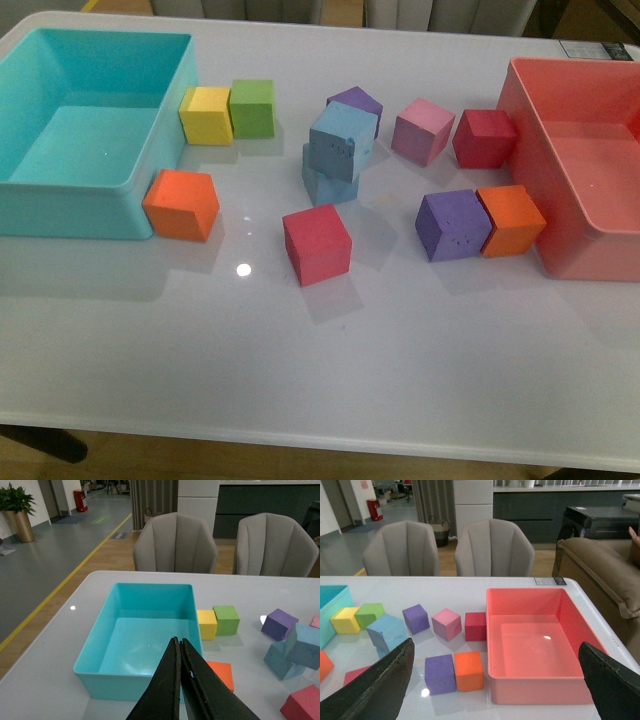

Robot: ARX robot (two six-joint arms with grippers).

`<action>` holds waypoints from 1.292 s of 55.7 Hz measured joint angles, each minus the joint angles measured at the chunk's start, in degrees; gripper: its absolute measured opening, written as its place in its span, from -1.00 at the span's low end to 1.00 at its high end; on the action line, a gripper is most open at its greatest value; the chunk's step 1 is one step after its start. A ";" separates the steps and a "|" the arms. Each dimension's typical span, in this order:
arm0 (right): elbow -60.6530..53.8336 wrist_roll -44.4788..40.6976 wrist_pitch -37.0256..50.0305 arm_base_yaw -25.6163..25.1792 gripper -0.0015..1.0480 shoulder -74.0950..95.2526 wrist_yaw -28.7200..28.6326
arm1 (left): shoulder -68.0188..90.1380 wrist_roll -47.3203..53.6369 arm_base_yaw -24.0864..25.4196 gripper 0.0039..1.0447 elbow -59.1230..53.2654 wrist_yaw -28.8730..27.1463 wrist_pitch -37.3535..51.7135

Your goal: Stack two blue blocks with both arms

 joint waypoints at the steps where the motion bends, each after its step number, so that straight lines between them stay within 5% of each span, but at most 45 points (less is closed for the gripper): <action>1: 0.00 0.00 0.00 0.00 0.83 0.00 0.00 | -0.92 0.00 0.00 -0.97 -0.15 0.00 -0.74; 51: 0.00 0.00 0.00 0.00 0.83 0.00 0.00 | -35.43 0.00 0.00 -0.97 -1.70 0.02 -31.95; 72: 0.00 0.00 0.00 0.00 0.83 0.00 0.00 | -42.16 0.00 0.00 -0.97 -1.70 0.04 -38.66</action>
